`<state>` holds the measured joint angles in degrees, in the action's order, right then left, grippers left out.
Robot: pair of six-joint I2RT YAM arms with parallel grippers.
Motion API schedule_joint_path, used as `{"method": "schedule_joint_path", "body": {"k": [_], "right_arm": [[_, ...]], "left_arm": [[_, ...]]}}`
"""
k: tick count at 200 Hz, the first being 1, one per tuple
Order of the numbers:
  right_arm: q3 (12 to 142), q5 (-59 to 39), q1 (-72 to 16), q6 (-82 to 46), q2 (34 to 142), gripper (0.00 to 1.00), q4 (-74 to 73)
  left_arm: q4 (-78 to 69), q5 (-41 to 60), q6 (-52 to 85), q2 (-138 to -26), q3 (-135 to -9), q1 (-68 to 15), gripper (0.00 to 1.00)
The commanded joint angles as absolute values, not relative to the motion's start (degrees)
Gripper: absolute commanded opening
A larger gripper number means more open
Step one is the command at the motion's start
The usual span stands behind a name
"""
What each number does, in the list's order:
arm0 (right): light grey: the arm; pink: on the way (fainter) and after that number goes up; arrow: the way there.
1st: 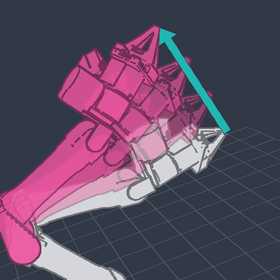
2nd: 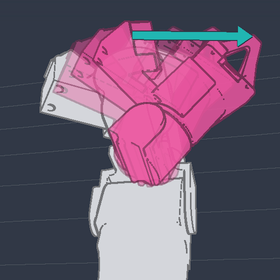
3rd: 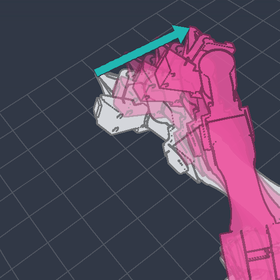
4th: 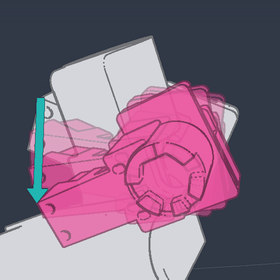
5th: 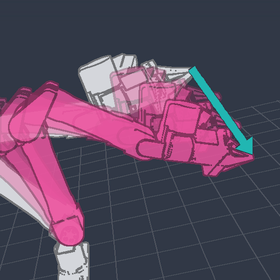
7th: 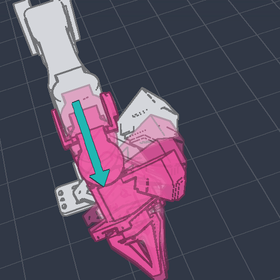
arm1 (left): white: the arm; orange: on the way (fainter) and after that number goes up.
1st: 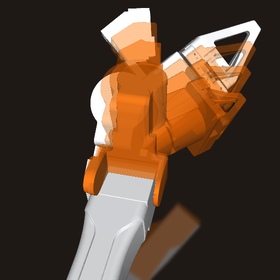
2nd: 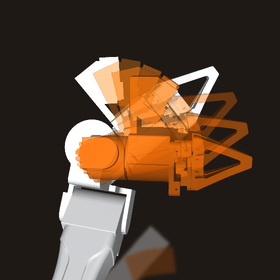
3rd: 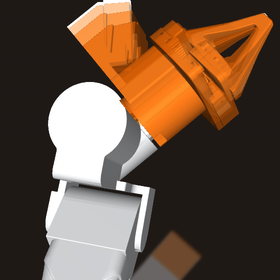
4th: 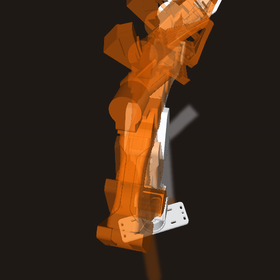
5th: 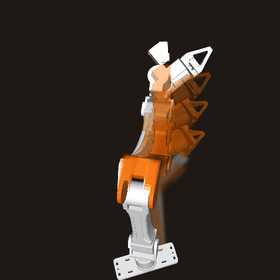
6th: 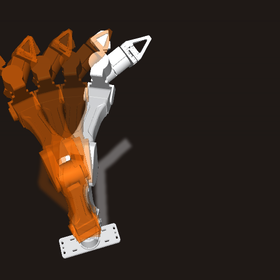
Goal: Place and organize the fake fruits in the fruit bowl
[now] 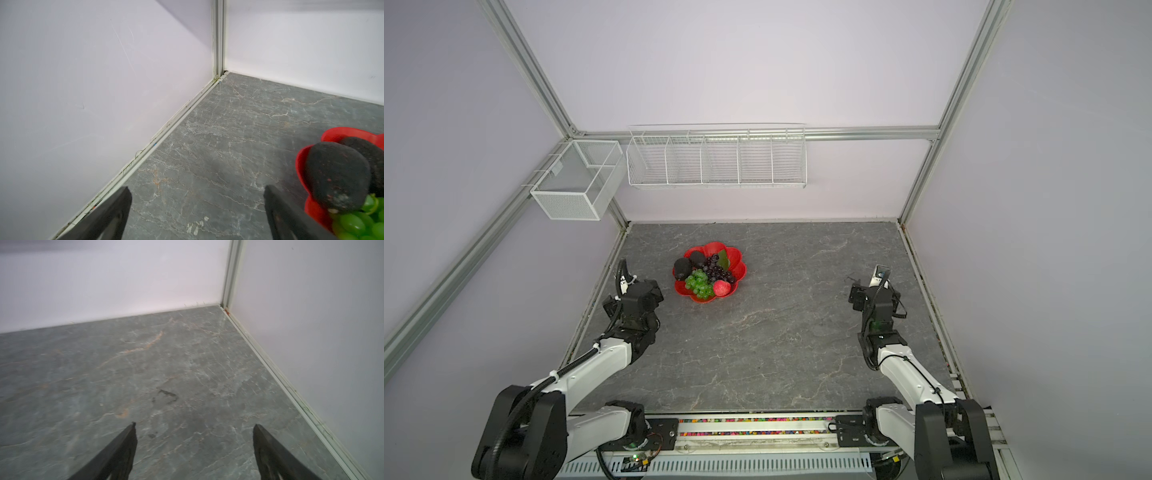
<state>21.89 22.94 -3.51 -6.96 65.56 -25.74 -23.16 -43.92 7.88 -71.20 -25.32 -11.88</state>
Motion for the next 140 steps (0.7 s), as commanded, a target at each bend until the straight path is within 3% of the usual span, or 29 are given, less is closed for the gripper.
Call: {"method": "schedule_joint_path", "body": {"k": [1,33,51,68,76,98,123,140], "right_arm": [[19.1,20.9,-0.6,-4.3,73.2,0.89,-38.6],[18.1,12.3,0.2,-1.5,80.9,0.89,-50.6],[15.9,9.1,0.4,0.0,90.6,0.89,-66.3],[22.4,6.4,0.4,0.5,86.7,0.89,-47.1],[21.8,7.0,0.0,1.1,88.2,0.88,-51.2],[22.0,6.7,-0.2,1.4,87.5,0.88,-49.4],[22.1,7.2,-0.4,1.6,87.6,0.88,-49.3],[21.9,7.3,-0.4,1.7,87.8,0.88,-50.1]], "left_arm": [[-47.1,-40.0,1.6,-80.3,-21.7,-9.4,0.99],[-48.8,-30.4,1.7,-86.7,-23.9,-8.1,0.99],[-48.4,-29.3,2.6,-86.1,-23.7,-7.7,0.99],[-57.8,-27.9,2.0,-89.0,-19.7,-7.4,1.0],[-61.3,-27.6,0.5,-90.4,-19.2,-7.4,1.0],[-49.6,-27.5,2.4,-87.6,-22.7,-7.6,1.0],[-57.8,-27.2,0.5,-90.2,-21.0,-7.6,1.0],[-54.2,-27.3,1.1,-89.1,-21.6,-7.6,1.0]]}}
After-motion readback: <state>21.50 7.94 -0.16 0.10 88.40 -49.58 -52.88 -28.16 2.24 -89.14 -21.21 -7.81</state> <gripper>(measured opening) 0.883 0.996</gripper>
